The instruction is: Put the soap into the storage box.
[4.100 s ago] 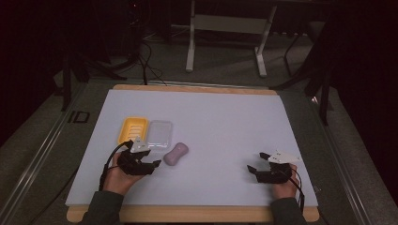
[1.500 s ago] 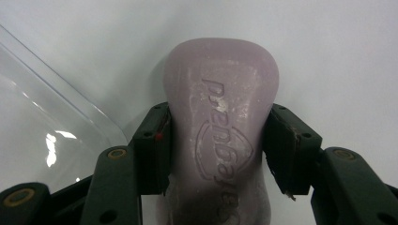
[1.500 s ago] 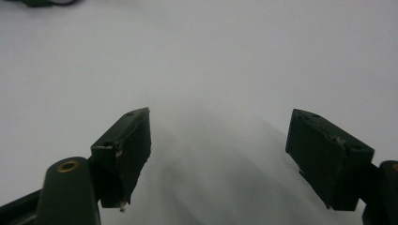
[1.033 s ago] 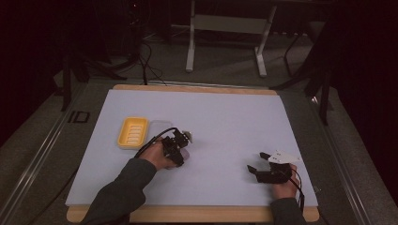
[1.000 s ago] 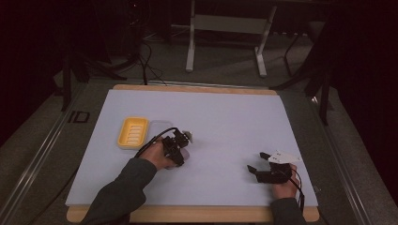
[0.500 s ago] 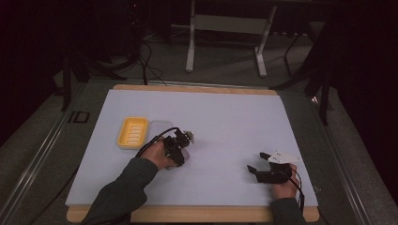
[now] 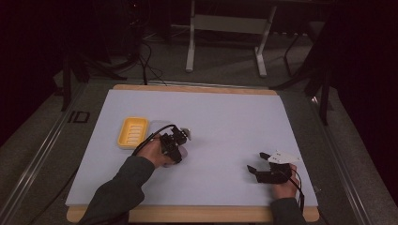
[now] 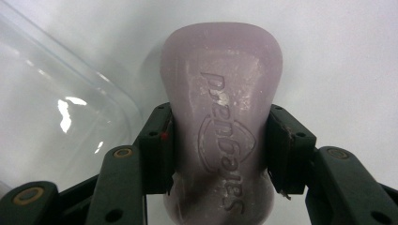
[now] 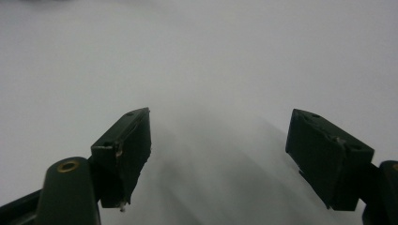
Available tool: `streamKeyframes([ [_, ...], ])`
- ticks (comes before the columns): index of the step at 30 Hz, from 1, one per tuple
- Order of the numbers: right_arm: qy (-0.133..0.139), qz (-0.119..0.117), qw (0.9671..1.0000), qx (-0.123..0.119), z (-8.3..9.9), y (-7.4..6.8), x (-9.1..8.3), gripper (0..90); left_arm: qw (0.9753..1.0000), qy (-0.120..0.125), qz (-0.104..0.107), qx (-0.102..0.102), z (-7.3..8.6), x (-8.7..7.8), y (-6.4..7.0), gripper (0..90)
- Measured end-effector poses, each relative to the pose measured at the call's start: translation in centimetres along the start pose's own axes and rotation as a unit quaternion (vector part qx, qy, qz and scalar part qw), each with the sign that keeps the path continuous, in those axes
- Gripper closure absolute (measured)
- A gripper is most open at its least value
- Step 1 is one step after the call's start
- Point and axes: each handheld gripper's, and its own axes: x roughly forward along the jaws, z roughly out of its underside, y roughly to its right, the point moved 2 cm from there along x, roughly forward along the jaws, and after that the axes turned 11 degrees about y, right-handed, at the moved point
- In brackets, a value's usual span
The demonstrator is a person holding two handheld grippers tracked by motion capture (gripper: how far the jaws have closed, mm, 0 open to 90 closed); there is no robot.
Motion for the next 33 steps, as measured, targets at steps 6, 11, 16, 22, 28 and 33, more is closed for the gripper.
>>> streamKeyframes([
  [6,0.000,0.000,1.0000,-0.002,0.0,0.0,0.0,22.1,1.0000,0.005,-0.003,-0.004,0.2,-0.7,-0.6,50.0],
  [11,0.000,0.000,1.0000,-0.002,0.0,0.0,0.0,22.1,0.9999,0.008,-0.006,-0.009,0.3,-1.2,-1.0,50.0],
  [16,0.000,0.001,1.0000,-0.001,0.0,0.0,0.0,22.1,0.9999,0.008,-0.006,-0.011,0.4,-1.5,-1.3,50.0],
  [22,0.000,0.000,1.0000,0.001,0.0,0.0,0.0,22.1,0.9997,0.012,-0.009,-0.018,0.5,-1.9,-1.6,50.0],
  [28,0.001,0.001,1.0000,0.001,0.0,0.0,0.0,22.1,0.9996,0.014,-0.012,-0.023,0.6,-2.3,-2.2,50.0],
  [33,0.001,0.001,1.0000,0.000,0.0,0.0,0.0,22.1,0.9988,0.029,-0.003,-0.039,0.9,-2.6,-2.6,50.0],
])
